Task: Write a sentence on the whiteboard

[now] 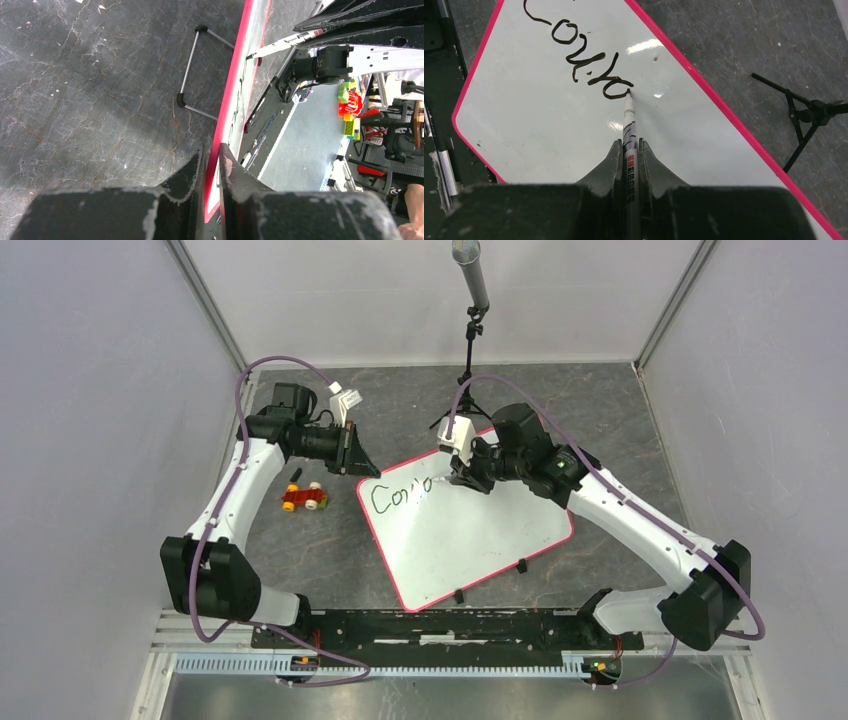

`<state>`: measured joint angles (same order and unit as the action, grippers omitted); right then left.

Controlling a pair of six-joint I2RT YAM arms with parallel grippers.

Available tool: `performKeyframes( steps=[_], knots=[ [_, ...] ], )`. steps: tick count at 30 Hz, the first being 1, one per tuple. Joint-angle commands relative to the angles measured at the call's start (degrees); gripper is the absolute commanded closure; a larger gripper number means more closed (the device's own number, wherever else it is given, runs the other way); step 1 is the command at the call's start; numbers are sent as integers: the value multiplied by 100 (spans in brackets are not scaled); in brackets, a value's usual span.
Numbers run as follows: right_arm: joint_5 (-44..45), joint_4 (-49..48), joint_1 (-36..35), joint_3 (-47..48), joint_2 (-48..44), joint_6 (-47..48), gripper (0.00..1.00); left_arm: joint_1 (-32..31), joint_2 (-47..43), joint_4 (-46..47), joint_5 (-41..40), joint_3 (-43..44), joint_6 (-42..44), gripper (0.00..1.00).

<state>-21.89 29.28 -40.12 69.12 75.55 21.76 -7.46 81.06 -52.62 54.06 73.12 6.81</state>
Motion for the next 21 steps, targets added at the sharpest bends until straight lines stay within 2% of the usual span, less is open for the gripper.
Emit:
performKeyframes(
  steps=[1, 9, 21],
  knots=[
    [111, -54, 42, -211, -118, 8, 100, -97, 84, -55, 78, 128, 127, 98],
    [150, 16, 40, -465, -327, 34, 100, -115, 89, -55, 87, 123, 127, 98],
    [266, 96, 53, 170, -400, 47, 100, -125, 23, -55, 71, 115, 99, 98]
  ],
)
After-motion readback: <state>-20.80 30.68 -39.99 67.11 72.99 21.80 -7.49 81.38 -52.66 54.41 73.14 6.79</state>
